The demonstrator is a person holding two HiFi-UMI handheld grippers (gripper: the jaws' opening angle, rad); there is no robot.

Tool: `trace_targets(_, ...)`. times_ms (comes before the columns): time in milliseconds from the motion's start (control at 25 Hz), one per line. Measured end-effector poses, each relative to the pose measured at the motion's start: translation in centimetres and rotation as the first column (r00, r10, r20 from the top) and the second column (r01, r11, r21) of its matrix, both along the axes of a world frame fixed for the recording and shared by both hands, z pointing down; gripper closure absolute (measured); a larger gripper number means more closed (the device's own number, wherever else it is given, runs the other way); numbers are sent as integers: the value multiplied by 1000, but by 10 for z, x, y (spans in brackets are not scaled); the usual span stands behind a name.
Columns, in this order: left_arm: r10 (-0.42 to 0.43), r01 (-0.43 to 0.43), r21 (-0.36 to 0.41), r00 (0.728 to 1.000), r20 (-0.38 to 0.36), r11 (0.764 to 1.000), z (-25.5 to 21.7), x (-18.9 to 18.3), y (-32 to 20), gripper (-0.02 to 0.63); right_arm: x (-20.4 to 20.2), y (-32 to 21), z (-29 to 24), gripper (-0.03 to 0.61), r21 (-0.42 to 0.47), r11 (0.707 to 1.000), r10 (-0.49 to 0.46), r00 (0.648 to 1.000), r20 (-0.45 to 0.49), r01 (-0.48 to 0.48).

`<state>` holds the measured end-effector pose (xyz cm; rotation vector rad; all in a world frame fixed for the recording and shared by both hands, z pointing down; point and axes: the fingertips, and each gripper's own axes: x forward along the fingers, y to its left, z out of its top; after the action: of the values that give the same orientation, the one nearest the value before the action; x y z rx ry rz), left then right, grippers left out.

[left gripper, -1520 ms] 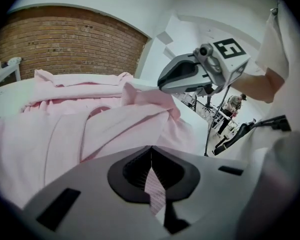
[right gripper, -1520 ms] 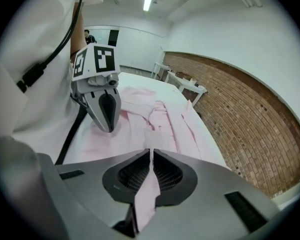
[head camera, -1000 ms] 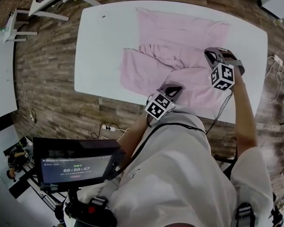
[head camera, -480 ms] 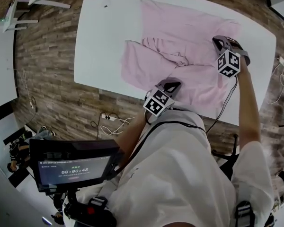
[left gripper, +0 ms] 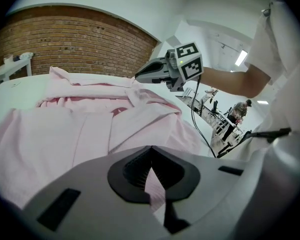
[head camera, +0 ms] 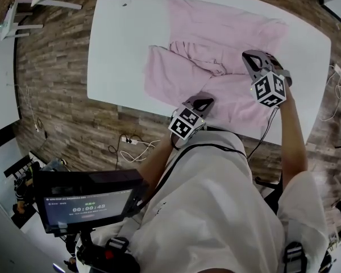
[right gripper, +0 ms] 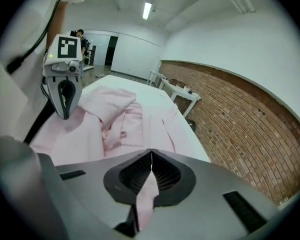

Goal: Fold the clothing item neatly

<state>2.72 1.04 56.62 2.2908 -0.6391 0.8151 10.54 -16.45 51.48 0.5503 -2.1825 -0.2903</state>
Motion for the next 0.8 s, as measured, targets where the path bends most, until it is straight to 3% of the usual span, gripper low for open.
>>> trace_targets(440, 21, -21, -8, 1000, 4, 1000, -1, -64, 31, 611, -121, 122, 3, 572, -152, 983, -84, 988, 132, 104)
trace_targets(800, -8, 8, 2, 1000, 29, 1000, 0, -122, 22, 610, -184, 178, 31, 569, -232, 964, -114, 990, 79, 129)
